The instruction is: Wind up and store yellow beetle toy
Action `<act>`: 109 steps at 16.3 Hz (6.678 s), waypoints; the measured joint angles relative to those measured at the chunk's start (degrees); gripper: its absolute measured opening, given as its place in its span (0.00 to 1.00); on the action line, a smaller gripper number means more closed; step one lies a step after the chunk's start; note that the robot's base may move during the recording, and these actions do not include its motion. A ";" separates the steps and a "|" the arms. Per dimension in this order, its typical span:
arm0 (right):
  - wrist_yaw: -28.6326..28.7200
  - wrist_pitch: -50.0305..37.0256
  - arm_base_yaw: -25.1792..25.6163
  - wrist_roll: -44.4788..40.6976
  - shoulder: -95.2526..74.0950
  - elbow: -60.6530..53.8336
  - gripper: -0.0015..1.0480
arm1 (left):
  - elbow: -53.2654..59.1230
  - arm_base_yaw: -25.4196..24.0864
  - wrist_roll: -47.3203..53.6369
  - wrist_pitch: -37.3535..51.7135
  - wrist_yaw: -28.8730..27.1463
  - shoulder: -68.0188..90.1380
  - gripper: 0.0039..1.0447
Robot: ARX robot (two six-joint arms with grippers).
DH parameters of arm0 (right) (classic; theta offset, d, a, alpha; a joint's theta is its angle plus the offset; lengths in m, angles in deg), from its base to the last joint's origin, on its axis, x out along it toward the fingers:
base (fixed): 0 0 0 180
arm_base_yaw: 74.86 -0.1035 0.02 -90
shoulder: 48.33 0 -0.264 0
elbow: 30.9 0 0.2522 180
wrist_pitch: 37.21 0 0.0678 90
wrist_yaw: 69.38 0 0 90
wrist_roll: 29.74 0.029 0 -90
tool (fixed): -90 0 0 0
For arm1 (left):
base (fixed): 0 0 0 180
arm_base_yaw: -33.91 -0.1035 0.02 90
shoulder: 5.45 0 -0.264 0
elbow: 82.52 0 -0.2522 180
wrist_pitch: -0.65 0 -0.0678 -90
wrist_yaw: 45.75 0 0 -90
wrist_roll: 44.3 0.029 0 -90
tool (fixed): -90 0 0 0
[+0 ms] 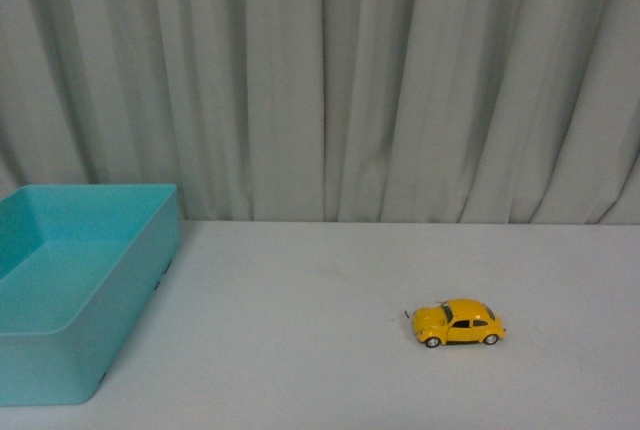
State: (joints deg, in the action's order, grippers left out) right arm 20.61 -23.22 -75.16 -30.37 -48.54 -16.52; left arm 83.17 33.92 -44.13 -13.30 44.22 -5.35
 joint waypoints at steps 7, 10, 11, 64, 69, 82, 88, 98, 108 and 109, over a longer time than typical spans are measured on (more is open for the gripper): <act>0.00 0.00 0.00 0.00 0.00 0.00 0.94 | 0.00 0.00 0.00 0.00 0.00 0.00 0.94; 0.00 0.00 0.00 0.00 0.00 0.00 0.94 | 0.00 0.00 0.00 0.00 0.00 0.00 0.94; 0.00 0.00 0.00 0.00 0.00 0.00 0.94 | 0.00 0.00 0.00 0.00 0.00 0.00 0.94; 37.94 36.59 2.82 -93.92 -124.58 73.85 0.94 | 0.00 0.00 0.00 -0.02 0.00 0.02 0.94; 37.22 32.46 1.40 -89.81 -125.90 72.72 0.94 | 0.00 0.00 0.00 0.00 0.00 0.02 0.94; 36.39 32.37 1.40 -84.21 -129.59 75.91 0.40 | 0.00 0.00 0.00 0.00 0.00 0.02 0.94; 36.74 27.87 2.08 -88.19 -127.88 71.52 0.40 | 0.00 0.00 0.00 -0.02 0.00 0.02 0.94; 37.24 27.10 12.59 -92.11 -123.64 61.33 0.40 | 0.00 0.00 0.00 0.00 0.00 0.02 0.94; 36.74 26.40 25.33 -96.59 -119.89 52.22 0.40 | 0.00 0.00 0.00 -0.02 0.00 0.02 0.94; 36.83 26.51 26.86 -97.26 -119.38 50.95 0.40 | 0.00 0.00 0.00 -0.02 0.00 0.02 0.94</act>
State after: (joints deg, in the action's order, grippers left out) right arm 57.44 3.30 -48.30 -127.63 -167.92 34.43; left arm 83.17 33.92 -44.13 -13.32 44.22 -5.33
